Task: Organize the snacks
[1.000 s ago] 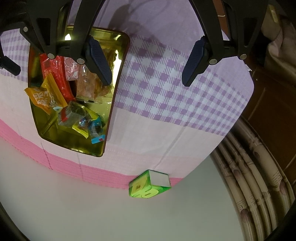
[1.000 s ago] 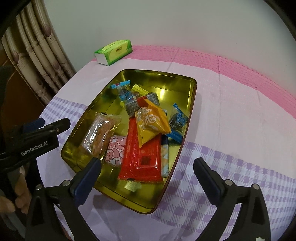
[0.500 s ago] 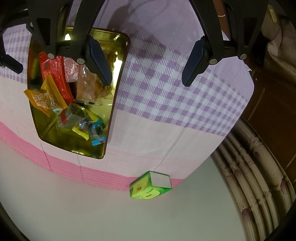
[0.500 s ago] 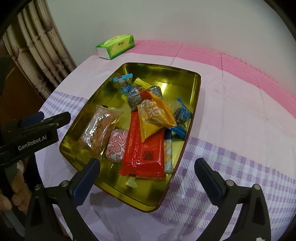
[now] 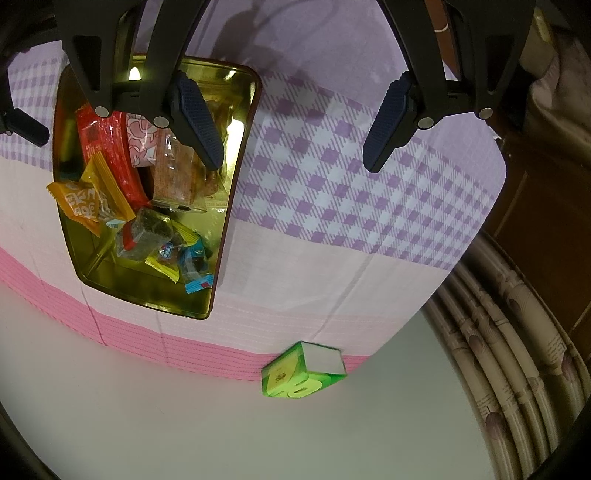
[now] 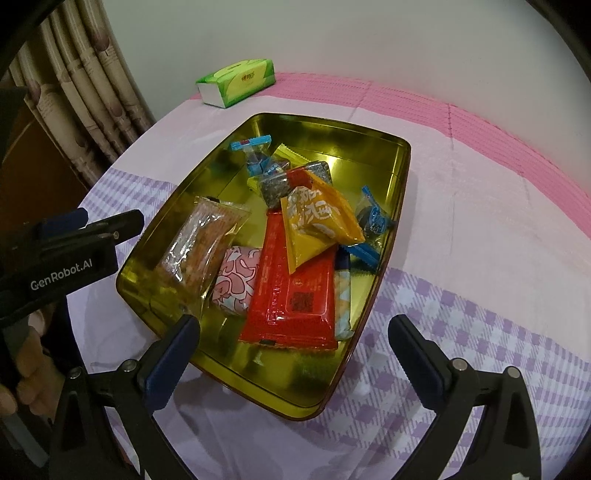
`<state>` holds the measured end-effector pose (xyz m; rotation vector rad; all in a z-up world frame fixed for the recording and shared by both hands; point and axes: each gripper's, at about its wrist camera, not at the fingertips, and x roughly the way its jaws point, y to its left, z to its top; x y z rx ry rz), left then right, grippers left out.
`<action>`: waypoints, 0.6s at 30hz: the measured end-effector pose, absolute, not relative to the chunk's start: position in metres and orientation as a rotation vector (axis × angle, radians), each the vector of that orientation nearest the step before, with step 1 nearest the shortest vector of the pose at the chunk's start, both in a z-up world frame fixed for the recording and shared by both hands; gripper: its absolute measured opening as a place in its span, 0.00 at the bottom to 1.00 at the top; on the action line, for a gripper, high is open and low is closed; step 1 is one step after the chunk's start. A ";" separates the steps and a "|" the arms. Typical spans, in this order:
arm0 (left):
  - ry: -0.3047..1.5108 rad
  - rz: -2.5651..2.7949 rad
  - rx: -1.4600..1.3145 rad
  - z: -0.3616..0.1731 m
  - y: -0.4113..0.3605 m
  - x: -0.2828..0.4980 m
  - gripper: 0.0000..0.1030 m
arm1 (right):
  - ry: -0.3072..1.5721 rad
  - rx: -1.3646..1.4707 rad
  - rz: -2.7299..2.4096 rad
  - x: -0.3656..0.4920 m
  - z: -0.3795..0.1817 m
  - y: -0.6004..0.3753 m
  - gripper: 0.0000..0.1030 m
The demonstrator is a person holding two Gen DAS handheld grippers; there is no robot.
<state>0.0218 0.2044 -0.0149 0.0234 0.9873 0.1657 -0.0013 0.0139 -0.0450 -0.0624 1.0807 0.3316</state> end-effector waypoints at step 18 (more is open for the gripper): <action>0.989 0.154 0.024 -0.013 0.204 0.025 0.76 | 1.081 -0.063 0.332 -0.001 -0.045 0.013 0.98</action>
